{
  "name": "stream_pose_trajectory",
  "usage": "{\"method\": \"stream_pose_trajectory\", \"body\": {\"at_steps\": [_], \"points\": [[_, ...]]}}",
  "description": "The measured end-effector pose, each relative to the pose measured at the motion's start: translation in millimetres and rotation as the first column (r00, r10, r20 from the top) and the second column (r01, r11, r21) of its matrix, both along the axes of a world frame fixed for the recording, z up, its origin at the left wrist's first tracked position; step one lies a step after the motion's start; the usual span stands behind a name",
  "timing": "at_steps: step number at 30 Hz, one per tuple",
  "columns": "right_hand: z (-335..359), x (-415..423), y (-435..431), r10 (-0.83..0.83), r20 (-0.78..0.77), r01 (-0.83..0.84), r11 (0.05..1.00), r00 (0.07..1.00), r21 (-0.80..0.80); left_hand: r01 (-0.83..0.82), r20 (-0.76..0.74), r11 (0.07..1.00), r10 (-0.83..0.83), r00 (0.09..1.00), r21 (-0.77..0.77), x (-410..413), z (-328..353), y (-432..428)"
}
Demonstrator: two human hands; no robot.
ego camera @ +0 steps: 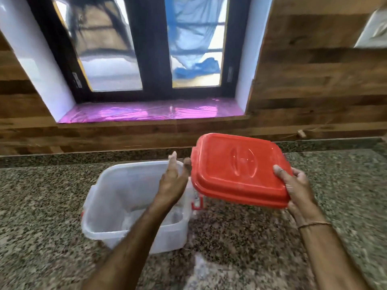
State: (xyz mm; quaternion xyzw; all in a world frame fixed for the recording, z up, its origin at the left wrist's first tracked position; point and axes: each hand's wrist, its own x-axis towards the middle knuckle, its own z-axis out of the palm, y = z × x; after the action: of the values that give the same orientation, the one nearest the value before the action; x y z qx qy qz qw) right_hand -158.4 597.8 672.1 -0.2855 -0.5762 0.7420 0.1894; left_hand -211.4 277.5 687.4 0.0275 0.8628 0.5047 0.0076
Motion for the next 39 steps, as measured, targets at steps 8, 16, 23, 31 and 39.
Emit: {"method": "stream_pose_trajectory", "body": {"at_steps": [8,16,23,31,39], "points": [[-99,2,93,-0.05,0.16,0.036,0.996,0.986,0.085,-0.017,-0.076,0.763,-0.042,0.996,-0.646,3,-52,67],[-170,-5,70,0.121,0.41,-0.261,0.916,0.904,0.305,-0.066,-0.094,0.66,-0.007,0.996,-0.748,10,-52,68],[-178,-1,65,0.04,0.575,-0.426,0.713,0.817,0.557,-0.089,-0.105,0.633,0.012,0.994,-0.769,6,-53,70],[-174,4,61,-0.042,0.661,-0.521,0.58,0.749,0.627,-0.085,-0.101,0.66,0.014,0.995,-0.746,8,-52,74],[-103,-27,-1,0.153,0.335,-0.356,0.601,0.93,0.715,-0.146,-0.197,0.719,0.012,0.98,-0.68,28,-36,55]]}}
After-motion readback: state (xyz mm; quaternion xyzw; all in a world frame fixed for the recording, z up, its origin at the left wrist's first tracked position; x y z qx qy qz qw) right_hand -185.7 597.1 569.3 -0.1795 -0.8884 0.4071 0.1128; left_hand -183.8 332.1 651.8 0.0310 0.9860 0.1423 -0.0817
